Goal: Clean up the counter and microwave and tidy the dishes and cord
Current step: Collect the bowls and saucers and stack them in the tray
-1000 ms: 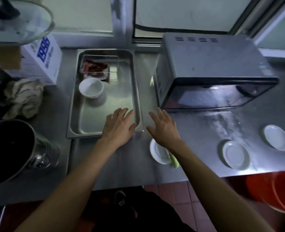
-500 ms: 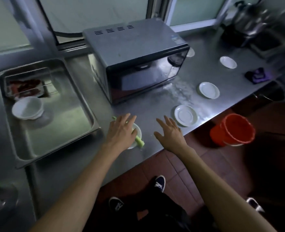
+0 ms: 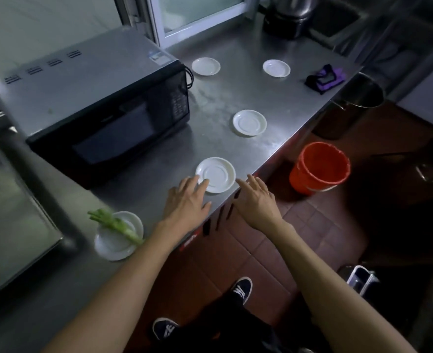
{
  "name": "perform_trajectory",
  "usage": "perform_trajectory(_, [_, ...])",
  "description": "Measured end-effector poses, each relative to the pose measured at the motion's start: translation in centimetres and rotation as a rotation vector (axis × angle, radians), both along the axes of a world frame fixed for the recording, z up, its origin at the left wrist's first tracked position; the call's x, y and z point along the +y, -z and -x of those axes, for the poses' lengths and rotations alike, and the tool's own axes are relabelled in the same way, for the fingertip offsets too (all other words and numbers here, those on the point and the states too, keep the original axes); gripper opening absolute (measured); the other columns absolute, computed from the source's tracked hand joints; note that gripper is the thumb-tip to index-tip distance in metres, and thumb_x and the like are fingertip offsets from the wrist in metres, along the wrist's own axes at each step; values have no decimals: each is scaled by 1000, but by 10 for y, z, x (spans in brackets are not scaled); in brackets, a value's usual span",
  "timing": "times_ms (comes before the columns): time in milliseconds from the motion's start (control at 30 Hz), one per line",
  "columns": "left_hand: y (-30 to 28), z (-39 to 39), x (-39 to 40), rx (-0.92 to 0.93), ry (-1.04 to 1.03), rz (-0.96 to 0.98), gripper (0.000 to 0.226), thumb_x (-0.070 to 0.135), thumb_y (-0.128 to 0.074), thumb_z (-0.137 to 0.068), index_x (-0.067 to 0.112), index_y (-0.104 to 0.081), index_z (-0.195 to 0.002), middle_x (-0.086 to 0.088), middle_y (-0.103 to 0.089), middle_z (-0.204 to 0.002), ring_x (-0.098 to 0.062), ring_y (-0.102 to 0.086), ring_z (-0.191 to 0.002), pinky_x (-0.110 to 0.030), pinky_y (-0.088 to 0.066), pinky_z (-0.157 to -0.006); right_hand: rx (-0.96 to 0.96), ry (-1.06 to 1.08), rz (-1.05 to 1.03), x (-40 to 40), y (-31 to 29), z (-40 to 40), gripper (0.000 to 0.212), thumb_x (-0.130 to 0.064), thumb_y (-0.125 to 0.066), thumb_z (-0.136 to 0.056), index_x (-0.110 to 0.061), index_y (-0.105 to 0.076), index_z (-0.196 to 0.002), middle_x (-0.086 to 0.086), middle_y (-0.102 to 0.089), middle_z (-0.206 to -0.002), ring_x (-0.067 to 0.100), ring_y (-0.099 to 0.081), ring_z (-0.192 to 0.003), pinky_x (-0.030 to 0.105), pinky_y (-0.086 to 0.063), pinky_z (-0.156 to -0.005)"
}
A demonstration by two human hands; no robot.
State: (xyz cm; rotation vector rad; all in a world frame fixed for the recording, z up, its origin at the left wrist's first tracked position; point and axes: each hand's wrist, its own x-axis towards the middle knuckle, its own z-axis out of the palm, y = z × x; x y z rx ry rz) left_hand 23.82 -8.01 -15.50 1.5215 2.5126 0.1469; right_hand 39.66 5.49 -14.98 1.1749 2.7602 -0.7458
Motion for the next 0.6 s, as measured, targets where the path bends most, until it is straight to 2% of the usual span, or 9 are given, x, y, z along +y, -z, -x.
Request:
perform_trajectory(267, [26, -26, 66, -10, -34, 144, 73, 51, -55, -90, 24, -26, -152, -4, -22, -158, -29, -19, -146, -54, -37, -105, -8, -69, 43, 55, 24, -25, 57, -40, -50, -89, -33, -37, -144, -4, -36, -143, 29, -27, -143, 57, -42, -103])
perform_trajectory(400, [39, -25, 86, -45, -82, 162, 74, 50, -58, -87, 25, -27, -151, -4, -21, -158, -30, -17, -146, -56, -37, -103, -50, -114, 80, 69, 36, -20, 63, -39, -53, -93, -31, -31, -151, 1, -24, -160, 29, -16, -150, 56, -32, -113])
perform_trajectory(600, [65, -8, 114, -70, -122, 185, 77, 54, -60, -88, 26, -25, -151, -7, -16, -160, -33, -11, -148, -59, -32, -106, -77, -135, 117, 92, 49, 6, 61, -39, -51, -96, -29, -31, -152, 7, -18, -164, 28, -10, -152, 56, -26, -115])
